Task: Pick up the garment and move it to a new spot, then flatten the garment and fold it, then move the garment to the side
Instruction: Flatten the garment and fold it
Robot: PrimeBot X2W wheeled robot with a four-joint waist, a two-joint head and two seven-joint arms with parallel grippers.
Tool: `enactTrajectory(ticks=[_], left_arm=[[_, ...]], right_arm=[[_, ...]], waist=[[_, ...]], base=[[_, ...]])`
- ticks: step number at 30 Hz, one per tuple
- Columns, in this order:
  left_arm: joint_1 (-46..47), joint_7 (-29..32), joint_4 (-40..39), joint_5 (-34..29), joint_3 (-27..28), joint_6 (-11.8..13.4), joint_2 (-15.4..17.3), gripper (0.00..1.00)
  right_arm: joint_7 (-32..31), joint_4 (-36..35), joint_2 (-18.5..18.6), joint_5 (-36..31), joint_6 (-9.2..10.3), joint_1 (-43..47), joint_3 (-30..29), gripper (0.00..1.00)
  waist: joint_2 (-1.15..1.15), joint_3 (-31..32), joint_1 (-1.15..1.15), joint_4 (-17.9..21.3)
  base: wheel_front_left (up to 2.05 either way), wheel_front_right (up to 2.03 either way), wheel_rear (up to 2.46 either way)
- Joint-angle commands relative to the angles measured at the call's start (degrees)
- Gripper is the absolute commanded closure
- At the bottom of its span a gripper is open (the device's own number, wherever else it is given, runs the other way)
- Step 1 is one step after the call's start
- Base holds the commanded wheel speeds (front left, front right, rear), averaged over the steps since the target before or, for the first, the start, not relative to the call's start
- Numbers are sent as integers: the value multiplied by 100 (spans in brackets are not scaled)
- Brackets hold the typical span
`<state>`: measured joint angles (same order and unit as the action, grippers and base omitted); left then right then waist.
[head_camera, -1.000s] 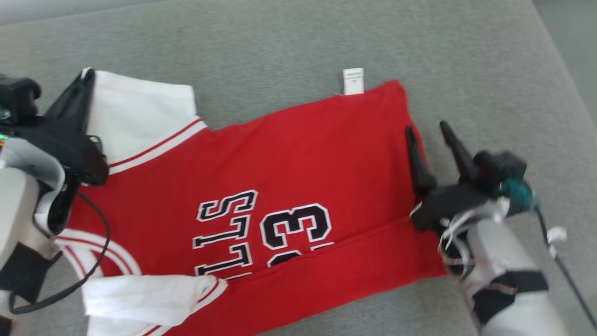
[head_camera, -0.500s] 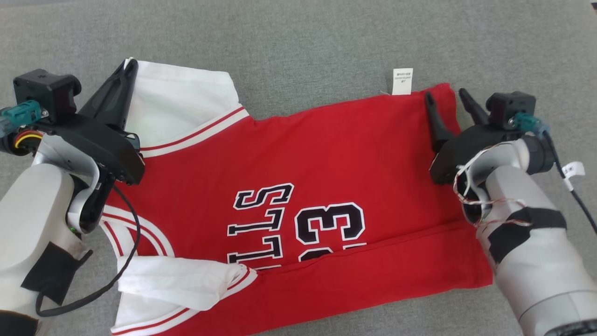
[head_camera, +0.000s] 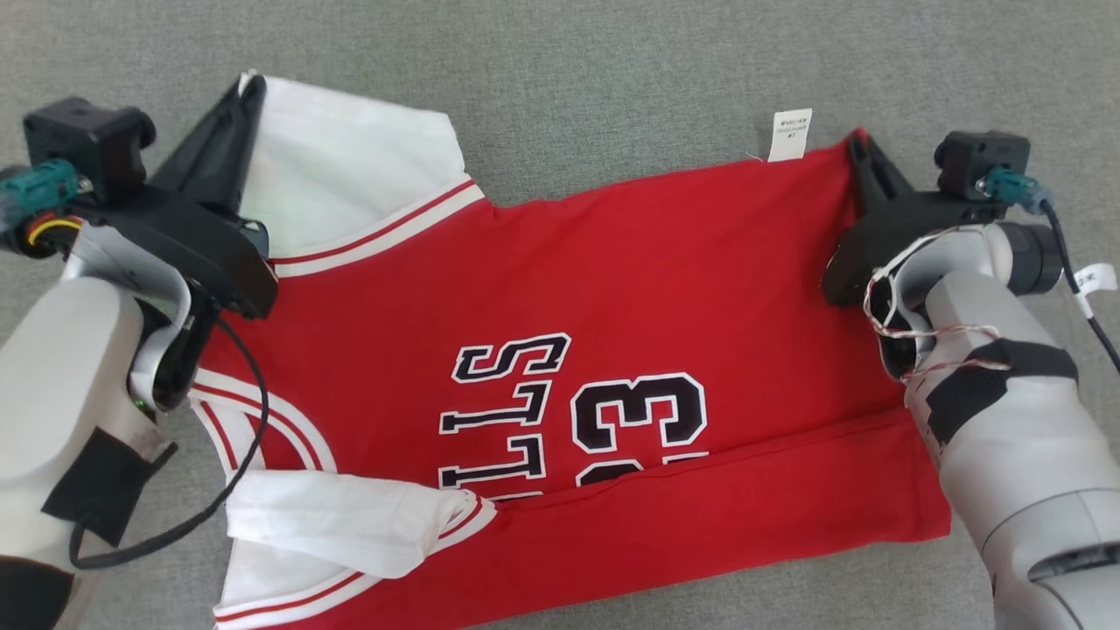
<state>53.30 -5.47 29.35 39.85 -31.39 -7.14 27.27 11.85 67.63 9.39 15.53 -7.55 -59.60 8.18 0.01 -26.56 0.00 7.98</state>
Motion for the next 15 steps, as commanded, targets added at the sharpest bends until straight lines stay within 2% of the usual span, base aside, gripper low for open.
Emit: enactTrajectory(ticks=[1, 9, 15], left_arm=[[80, -58, 42, 32, 10, -29, -14, 100], [-27, -534, 236, 146, 31, -41, -65, 100], [-838, -839, -264, 251, -8, -21, -18, 100]], right_arm=[[70, 2, 31, -36, 15, -98, -22, 100], [331, -48, 122, -16, 15, 117, -173, 100], [327, -843, 234, 283, 15, 940, -227, 100]], waist=[[-1, 11, 0, -17], [-1, 335, 0, -87], [-1, 736, 0, -183]], base=[[0, 0, 0], [0, 0, 0], [0, 0, 0]])
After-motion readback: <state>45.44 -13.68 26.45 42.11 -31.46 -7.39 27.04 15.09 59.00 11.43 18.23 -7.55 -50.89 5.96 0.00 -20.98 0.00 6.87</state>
